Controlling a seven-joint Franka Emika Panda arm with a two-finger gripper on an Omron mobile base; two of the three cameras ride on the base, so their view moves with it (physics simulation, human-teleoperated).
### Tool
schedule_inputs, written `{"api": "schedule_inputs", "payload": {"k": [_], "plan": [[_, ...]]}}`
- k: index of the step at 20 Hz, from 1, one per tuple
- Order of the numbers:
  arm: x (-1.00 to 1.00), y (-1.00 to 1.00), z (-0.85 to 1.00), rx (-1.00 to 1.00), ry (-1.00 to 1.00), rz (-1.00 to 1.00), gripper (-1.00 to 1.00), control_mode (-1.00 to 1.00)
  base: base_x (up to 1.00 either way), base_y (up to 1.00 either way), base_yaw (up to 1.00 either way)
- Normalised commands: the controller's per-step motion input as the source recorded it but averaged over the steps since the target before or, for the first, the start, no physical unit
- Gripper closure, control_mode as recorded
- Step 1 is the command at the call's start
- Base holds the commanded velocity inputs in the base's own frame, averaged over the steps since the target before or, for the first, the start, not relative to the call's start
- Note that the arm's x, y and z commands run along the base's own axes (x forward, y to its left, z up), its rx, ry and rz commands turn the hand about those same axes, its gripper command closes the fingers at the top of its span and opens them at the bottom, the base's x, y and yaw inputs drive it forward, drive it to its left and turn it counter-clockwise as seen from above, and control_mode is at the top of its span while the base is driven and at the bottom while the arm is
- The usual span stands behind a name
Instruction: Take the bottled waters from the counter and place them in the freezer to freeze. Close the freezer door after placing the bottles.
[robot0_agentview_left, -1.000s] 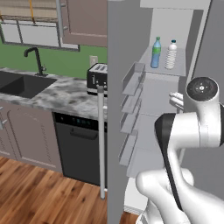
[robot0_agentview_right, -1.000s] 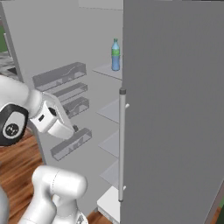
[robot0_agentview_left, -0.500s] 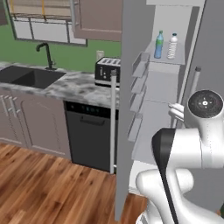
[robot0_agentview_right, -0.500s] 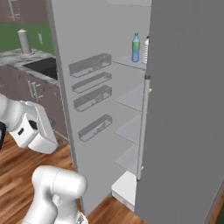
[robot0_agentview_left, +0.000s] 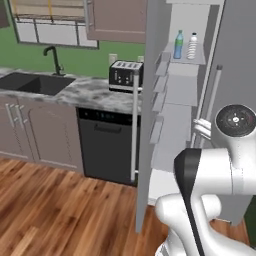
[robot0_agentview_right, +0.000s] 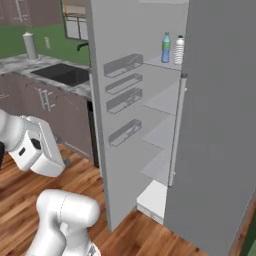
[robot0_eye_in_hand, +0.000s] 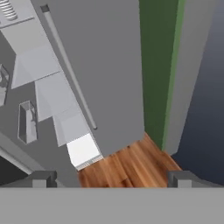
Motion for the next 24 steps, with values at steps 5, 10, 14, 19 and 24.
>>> {"api": "schedule_inputs", "payload": {"k": [5,10,14,19,24], "plan": [[0.00,0.00,0.00,0.00,0.00,0.00,-1.00,1.00,0.03,0.47,-0.27],[0.00,0.00,0.00,0.00,0.00,0.00,-1.00,1.00,0.17,0.56,-0.24],[0.00,0.00,0.00,0.00,0.00,0.00,-1.00,1.00,0.00,0.57,-0.17],[0.00,0.00,0.00,0.00,0.00,0.00,-1.00,1.00,0.00,0.04,-0.18],[0.00,0.00,0.00,0.00,0.00,0.00,-1.00,1.00,0.00,0.02,-0.22]]}}
